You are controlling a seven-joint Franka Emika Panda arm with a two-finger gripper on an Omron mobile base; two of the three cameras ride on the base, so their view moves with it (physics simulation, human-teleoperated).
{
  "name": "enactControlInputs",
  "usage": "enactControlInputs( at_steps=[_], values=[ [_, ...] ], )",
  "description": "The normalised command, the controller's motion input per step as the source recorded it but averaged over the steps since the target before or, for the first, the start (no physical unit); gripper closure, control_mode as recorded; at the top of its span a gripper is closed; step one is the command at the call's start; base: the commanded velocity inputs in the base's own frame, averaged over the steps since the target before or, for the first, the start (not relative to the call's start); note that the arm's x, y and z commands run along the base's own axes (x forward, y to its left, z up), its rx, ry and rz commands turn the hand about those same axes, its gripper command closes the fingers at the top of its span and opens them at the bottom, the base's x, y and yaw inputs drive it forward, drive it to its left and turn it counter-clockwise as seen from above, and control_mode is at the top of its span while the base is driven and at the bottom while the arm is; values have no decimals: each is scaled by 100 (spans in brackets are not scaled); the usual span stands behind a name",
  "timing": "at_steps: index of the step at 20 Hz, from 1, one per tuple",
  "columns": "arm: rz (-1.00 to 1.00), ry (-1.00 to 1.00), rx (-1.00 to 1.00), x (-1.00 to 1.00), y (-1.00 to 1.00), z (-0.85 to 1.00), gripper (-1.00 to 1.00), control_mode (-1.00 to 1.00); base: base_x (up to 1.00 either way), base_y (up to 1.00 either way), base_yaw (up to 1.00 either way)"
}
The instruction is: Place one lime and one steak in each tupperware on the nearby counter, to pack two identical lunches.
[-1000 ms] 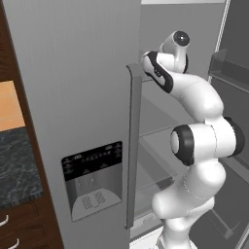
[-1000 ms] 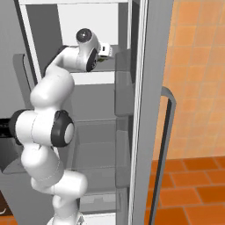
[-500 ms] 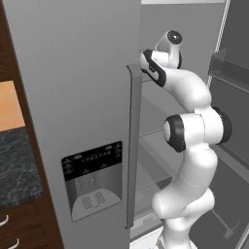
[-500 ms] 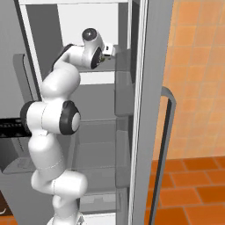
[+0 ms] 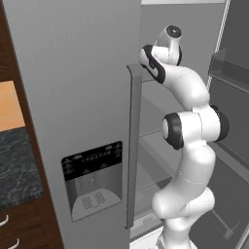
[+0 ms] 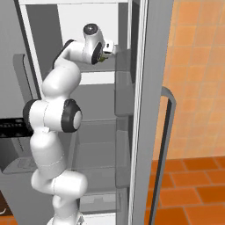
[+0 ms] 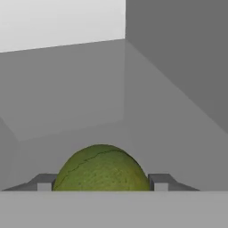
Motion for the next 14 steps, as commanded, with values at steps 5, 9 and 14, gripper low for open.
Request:
enactControlInputs(
  at_steps=[5,9,14],
  values=[
    [0,-3,0,-100,0,0,100,-100,0,0,0],
    [0,-4,0,-100,0,-2,100,-100,0,0,0],
    [0,-9,0,-100,0,0,100,-100,0,0,0]
  ],
)
